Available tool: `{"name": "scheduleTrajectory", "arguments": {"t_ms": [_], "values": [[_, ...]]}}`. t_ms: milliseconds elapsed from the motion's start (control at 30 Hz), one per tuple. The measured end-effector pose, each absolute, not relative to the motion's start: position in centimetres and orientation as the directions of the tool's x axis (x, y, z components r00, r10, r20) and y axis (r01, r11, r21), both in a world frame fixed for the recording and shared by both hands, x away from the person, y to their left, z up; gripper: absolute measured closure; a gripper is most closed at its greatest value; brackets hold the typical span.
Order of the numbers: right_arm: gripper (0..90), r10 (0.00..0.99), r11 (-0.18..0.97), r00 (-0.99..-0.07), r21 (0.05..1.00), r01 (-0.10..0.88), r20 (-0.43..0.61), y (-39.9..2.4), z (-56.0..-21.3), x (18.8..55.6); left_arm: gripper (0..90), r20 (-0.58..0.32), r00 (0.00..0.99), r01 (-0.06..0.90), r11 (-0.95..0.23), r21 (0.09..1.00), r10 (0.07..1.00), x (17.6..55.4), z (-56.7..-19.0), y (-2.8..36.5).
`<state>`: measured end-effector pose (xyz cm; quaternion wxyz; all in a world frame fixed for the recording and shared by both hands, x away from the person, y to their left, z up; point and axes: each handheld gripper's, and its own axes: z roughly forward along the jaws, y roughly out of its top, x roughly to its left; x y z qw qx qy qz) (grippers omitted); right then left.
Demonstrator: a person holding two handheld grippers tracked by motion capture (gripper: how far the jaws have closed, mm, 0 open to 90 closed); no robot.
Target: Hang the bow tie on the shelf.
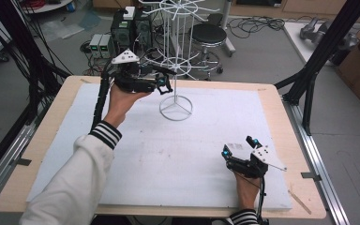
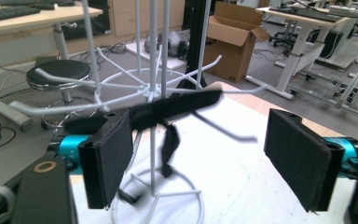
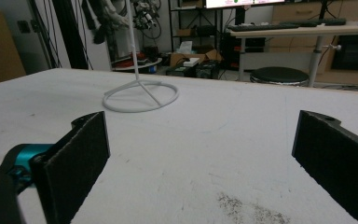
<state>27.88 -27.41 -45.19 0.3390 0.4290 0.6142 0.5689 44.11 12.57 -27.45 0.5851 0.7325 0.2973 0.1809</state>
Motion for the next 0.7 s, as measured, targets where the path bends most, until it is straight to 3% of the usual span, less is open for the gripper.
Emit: {"name": "scheduleTrajectory", "arguments": {"t_ms": [167,433,700], "values": [[3.0,0.912,-0.018,-0.403,0.99,0.142,0.074,-27.4,-45.2,27.9,17.8,-0.072,0.765,0.193,-0.121,0.974,0.64,42.0,-28.0,15.3],[3.0,0.914,-0.003,-0.401,0.99,0.139,0.059,-27.3,-45.2,27.9,16.1,0.041,0.776,0.07,-0.15,0.986,0.629,36.6,-29.7,21.1],[3.0,0.914,-0.002,-0.402,0.99,0.14,0.059,-27.3,-45.2,27.9,16.0,0.074,0.756,0.038,-0.157,0.987,0.651,33.2,-34.5,26.4]]}}
